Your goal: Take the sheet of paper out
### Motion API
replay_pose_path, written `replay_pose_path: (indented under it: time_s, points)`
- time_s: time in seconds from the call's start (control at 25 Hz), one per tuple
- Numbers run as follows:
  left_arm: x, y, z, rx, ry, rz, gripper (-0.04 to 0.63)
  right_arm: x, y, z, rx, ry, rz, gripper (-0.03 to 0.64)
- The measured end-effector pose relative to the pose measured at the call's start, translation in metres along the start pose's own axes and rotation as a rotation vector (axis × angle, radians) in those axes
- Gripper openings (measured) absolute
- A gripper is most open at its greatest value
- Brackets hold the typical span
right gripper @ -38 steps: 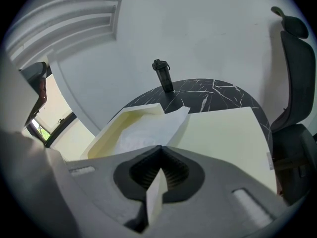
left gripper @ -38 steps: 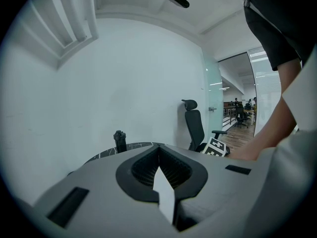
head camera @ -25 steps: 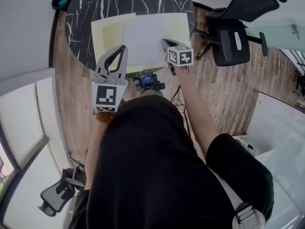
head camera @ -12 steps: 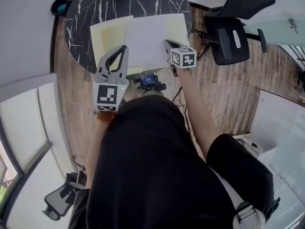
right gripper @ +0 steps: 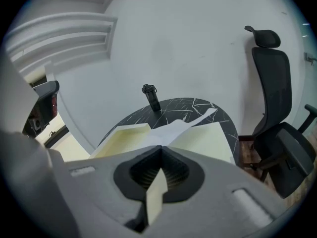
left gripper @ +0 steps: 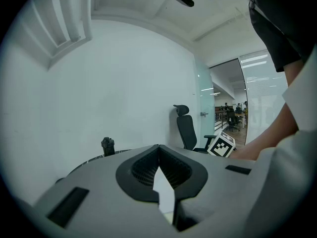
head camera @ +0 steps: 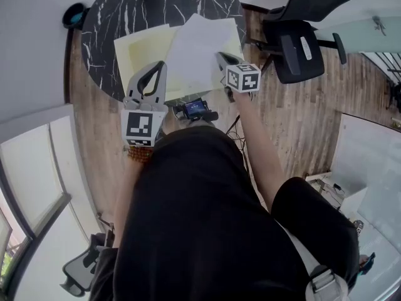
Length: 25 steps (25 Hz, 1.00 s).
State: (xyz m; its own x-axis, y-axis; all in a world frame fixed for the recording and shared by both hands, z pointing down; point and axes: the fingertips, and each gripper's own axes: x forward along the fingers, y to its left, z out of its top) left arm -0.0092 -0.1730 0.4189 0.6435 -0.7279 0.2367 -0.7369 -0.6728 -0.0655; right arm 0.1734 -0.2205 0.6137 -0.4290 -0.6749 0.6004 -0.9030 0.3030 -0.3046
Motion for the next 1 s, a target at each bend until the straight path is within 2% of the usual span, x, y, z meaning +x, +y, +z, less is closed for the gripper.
replay_pose_path:
  time_s: [1.0]
  points:
    - [-0.006,-0.002,0.01,-0.025,-0.041,0.031,0.0,-0.058,0.057,0.083,-0.084,-0.229,0.073,-0.003]
